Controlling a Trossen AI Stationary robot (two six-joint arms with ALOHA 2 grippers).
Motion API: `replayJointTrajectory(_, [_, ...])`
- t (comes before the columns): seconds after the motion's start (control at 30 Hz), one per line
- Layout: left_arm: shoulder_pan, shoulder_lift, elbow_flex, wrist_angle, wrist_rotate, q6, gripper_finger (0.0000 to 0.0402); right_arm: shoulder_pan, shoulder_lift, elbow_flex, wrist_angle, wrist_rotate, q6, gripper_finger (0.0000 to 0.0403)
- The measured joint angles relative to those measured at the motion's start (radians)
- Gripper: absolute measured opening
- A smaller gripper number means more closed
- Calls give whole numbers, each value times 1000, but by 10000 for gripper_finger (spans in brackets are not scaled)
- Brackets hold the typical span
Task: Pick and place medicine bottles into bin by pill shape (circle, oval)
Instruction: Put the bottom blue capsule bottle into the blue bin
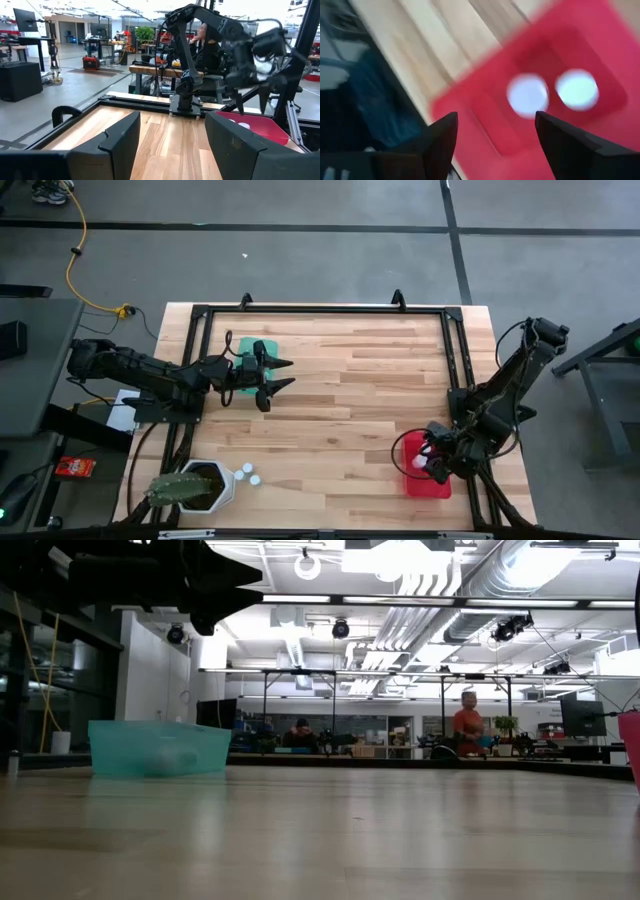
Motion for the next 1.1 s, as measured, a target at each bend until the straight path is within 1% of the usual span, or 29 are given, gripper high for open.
replayJointTrajectory(0.07, [0, 0, 0, 0, -4, 0, 211, 0, -8, 34, -3, 100, -57, 259])
replayJointTrajectory(0.13, [0, 0, 0, 0, -5, 0, 211, -3, -12, 60, -8, 235, -132, 259])
replayJointTrajectory(0.2, [0, 0, 0, 0, -6, 0, 211, -28, -12, 71, -6, 368, -218, 259])
replayJointTrajectory(0.23, [0, 0, 0, 0, -6, 0, 211, -49, -12, 71, -8, 416, -260, 259])
replayJointTrajectory(0.3, [0, 0, 0, 0, -6, 0, 211, -103, -12, 61, -3, 478, -343, 259])
replayJointTrajectory(0.37, [0, 0, 0, 0, -6, 0, 211, -169, -8, 32, 17, 515, -425, 259])
replayJointTrajectory(0.43, [0, 0, 0, 0, -6, 0, 211, -246, -6, -17, 80, 532, -520, 259])
replayJointTrajectory(0.47, [0, 0, 0, 0, -6, 0, 211, -289, -6, -49, 139, 531, -578, 259])
replayJointTrajectory(0.53, [0, 0, 0, 0, -5, -1, 211, -377, -6, -120, 323, 511, -724, 259])
replayJointTrajectory(0.6, [0, 0, 0, 0, -3, -1, 211, -462, -5, -203, 592, 455, -910, 259])
replayJointTrajectory(0.67, [0, 0, 0, 0, -2, -2, 211, -550, 5, -285, 917, 356, -1095, 259])
replayJointTrajectory(0.7, [0, 0, 0, 0, -2, -2, 211, -592, 14, -321, 1051, 300, -1167, 259])
replayJointTrajectory(0.77, [0, 0, 0, 0, -2, -3, 211, -675, 30, -370, 1255, 205, -1289, 259])
replayJointTrajectory(0.8, [0, 0, 0, 0, -2, -3, 211, -712, 36, -380, 1319, 171, -1339, 259])
replayJointTrajectory(0.9, [0, 0, 0, 0, -2, -2, 211, -809, 42, -371, 1397, 88, -1451, 259])
replayJointTrajectory(1.03, [1, 0, 0, 0, -1, -1, 211, -895, 43, -293, 1411, -50, -1540, 259])
replayJointTrajectory(1.1, [2, 0, 0, 1, 1, -1, 211, -918, 42, -250, 1371, -110, -1566, 259])
